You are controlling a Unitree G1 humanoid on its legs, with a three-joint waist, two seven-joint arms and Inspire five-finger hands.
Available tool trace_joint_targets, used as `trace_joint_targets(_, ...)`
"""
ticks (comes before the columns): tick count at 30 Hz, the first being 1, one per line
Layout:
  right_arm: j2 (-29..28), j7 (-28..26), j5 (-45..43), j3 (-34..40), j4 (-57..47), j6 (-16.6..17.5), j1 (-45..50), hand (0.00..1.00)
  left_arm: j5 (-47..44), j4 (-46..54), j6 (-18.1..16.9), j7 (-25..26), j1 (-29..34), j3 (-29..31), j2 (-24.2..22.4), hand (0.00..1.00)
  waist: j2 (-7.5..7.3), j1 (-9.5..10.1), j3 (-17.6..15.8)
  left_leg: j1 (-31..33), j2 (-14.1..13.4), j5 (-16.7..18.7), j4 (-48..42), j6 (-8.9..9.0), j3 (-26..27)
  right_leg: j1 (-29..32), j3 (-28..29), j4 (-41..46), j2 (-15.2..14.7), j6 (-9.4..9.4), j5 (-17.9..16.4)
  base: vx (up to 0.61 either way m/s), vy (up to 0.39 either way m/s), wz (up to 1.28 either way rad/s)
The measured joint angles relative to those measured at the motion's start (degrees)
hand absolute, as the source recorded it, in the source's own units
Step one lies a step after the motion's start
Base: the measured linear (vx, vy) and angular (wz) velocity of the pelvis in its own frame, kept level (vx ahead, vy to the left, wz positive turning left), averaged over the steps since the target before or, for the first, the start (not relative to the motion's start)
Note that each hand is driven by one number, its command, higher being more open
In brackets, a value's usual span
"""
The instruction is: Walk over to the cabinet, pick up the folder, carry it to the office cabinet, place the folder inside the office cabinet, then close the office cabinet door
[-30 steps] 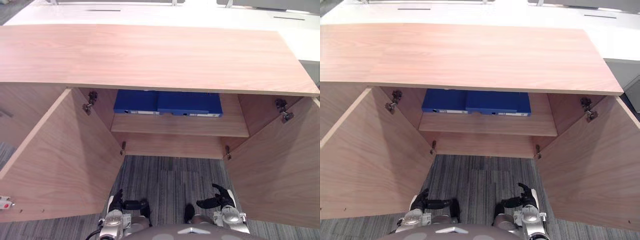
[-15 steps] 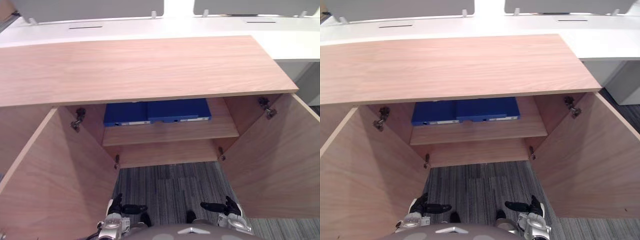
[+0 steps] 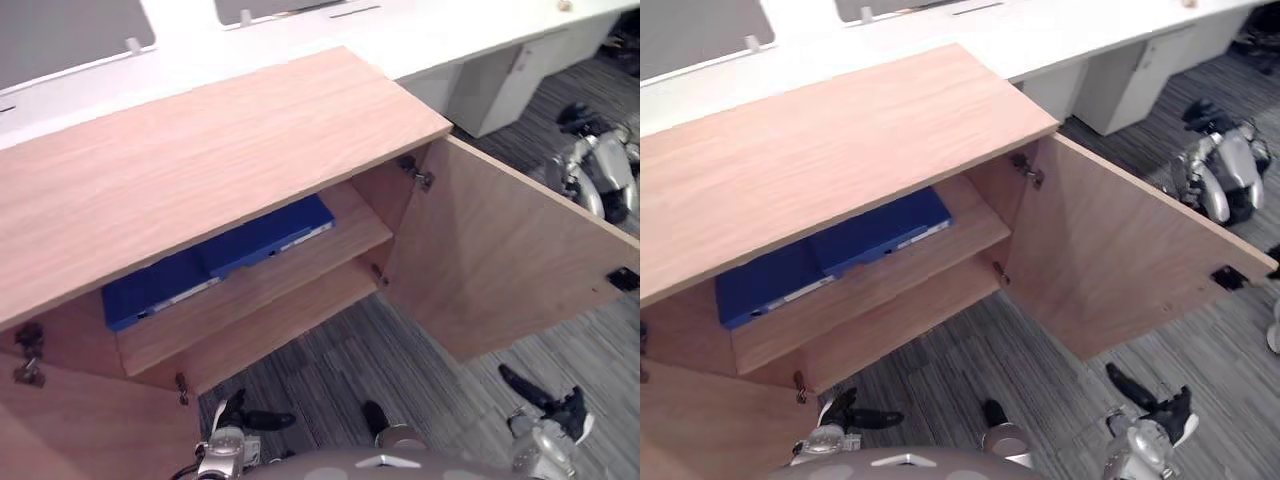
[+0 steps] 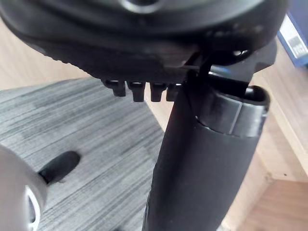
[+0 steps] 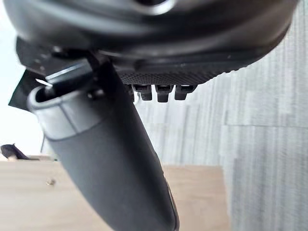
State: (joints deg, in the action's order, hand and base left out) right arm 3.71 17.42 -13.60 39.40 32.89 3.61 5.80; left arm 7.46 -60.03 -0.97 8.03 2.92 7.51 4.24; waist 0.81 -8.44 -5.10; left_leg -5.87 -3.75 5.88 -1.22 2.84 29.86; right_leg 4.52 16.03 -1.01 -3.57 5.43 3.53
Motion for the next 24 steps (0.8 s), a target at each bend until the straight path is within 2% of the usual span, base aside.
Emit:
trace_joint_targets(7, 6.42, 1.06, 0.01, -0.35, -0.57, 0.14, -9.06, 1.00, 1.21, 0.18, -0.44, -0.68, 0.12, -0.09, -0.25, 1.00, 2.55, -1.19, -1.74, 1.09, -0.29, 1.87, -2.46, 0.56, 3.84, 2.54, 4.25, -0.33, 0.63, 0.47, 1.58, -0.02, -0.010, -0.33)
trace_joint_targets(14, 15.49, -0.52, 0.00, -8.84, -0.39, 0.16, -15.99, 1.00, 1.16, 0.16, -1.01, -0.96, 1.12, -0.79, -0.12, 1.00, 2.90, -1.08, -2.62, 2.05, -0.80, 2.09, -3.04, 0.76, 5.80, 2.90, 6.05, -4.45, 0.83, -0.08, 4.15, -0.01, -0.024, -0.21)
trace_joint_targets(16, 18.81, -1.67, 0.02, -12.12, 1.13, 0.23, -18.89, 1.00, 1.17, 0.16, -1.20, -1.05, 1.00, -2.62, 0.12, 1.00, 2.71, -1.05, -2.86, 2.82, -1.19, 2.04, -3.13, 0.81, 5.79, 3.62, 6.07, -4.64, 1.18, 0.12, 4.76, 0.04, -0.033, -0.05)
trace_joint_targets(20, 21.85, -3.55, 0.07, -16.06, 2.94, 0.32, -22.33, 1.00, 1.18, 0.15, -1.60, -1.26, 0.84, -4.40, 0.13, 1.00, 2.79, 0.33, -2.94, 3.41, -1.70, 2.04, -3.07, 0.82, 4.89, 4.68, 5.05, -4.43, 2.10, 0.09, 5.69, 0.07, -0.036, -0.19)
trace_joint_targets(24, 23.15, -3.98, 0.03, -17.21, 3.28, 0.62, -23.04, 1.00, 1.21, 0.42, -2.33, -1.56, -0.06, -6.54, 0.01, 1.00, 3.87, 0.22, -3.39, 4.62, -1.63, 2.04, -3.08, 0.82, 1.88, 5.37, 1.98, -4.28, 1.88, 0.02, 6.11, 0.03, -0.024, 0.10)
